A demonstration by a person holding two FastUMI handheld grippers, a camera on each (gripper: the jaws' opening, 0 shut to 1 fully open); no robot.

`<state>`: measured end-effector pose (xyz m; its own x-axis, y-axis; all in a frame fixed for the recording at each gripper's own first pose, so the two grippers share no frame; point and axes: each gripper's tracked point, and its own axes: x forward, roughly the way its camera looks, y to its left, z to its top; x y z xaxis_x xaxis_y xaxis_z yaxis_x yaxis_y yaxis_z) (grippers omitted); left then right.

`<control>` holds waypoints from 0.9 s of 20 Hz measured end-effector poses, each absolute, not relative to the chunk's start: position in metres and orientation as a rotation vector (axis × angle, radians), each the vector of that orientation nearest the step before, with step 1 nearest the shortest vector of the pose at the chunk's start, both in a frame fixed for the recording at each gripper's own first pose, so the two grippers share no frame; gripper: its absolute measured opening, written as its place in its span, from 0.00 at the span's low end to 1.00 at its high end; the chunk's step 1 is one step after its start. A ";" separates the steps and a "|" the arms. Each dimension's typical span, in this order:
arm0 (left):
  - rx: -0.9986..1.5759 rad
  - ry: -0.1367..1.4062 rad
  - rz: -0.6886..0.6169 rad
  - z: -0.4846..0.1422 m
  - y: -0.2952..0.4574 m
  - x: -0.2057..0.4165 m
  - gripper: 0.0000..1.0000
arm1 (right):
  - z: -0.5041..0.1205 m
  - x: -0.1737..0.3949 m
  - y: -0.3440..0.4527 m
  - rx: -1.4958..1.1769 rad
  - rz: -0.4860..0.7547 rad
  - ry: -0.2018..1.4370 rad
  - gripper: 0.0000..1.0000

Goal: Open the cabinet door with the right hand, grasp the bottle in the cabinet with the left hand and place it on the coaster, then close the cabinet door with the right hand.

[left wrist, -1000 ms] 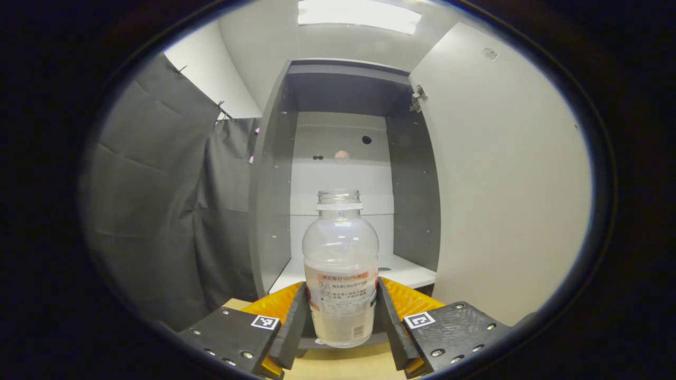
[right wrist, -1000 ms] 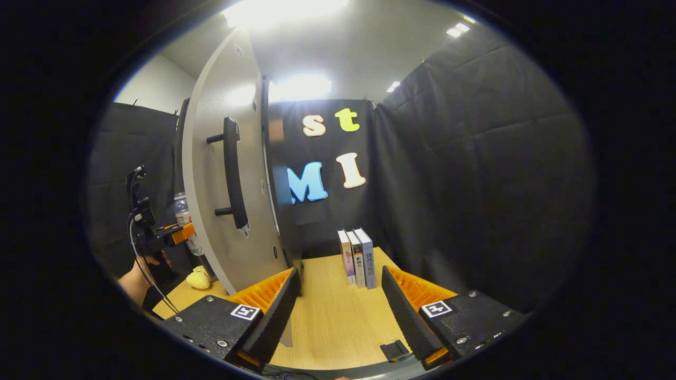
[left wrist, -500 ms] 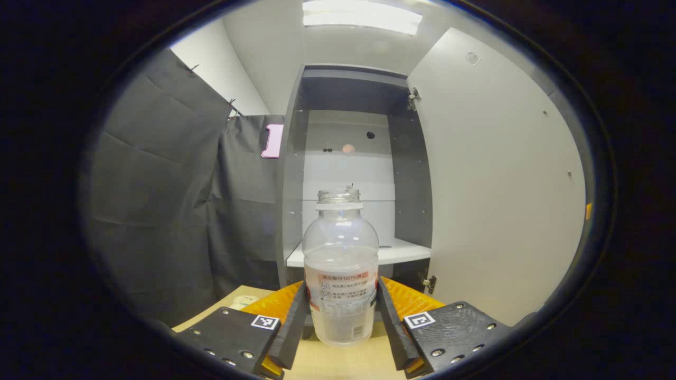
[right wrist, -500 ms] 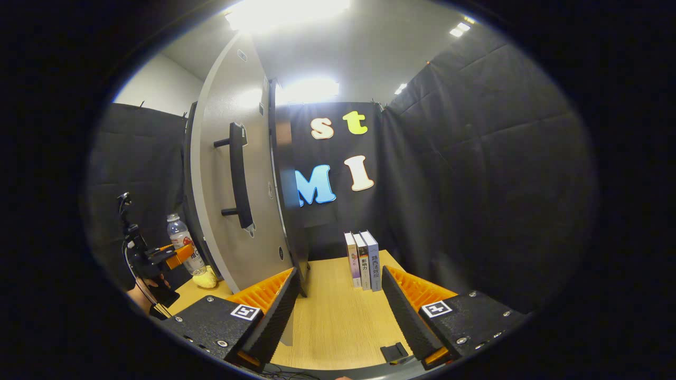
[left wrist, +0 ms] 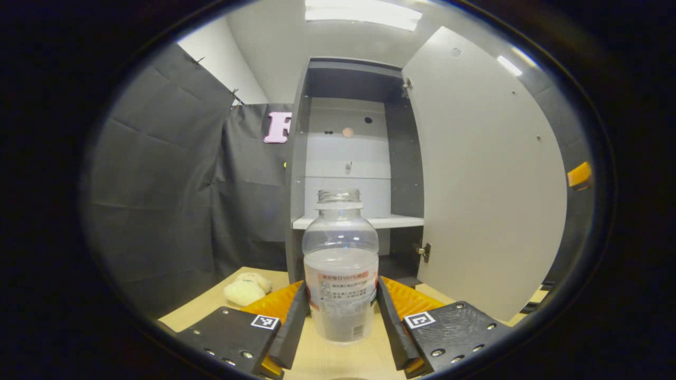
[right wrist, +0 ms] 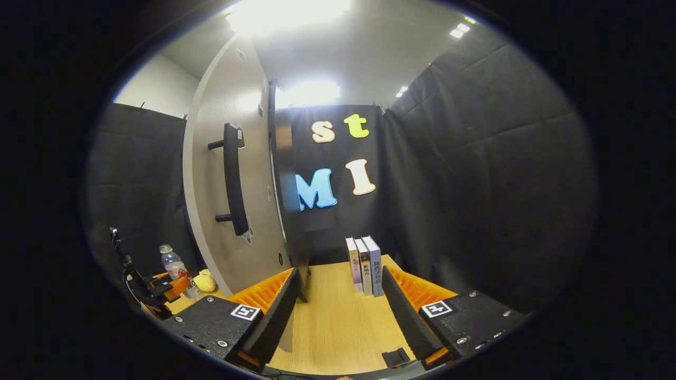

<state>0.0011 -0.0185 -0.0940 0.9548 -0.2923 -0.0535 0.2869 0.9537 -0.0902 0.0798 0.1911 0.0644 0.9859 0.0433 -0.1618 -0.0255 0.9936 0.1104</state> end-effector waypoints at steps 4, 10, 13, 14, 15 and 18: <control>-0.094 0.109 -0.301 -0.129 -0.017 -0.018 0.70 | 0.064 0.083 0.191 0.097 0.033 0.155 0.95; -0.102 0.161 -0.287 -0.173 -0.015 -0.044 0.70 | 0.060 0.083 0.186 0.052 0.035 0.171 0.95; -0.107 0.183 -0.279 -0.191 -0.014 -0.057 0.70 | 0.060 0.083 0.185 0.029 0.044 0.172 0.95; -0.107 0.188 -0.275 -0.197 -0.013 -0.057 0.75 | 0.060 0.083 0.185 0.019 0.047 0.170 0.95; -0.109 0.192 -0.273 -0.201 -0.013 -0.059 0.70 | 0.059 0.084 0.185 0.010 0.051 0.171 0.95; -0.112 0.217 -0.257 -0.220 -0.011 -0.068 0.75 | 0.056 0.086 0.184 -0.028 0.069 0.189 0.95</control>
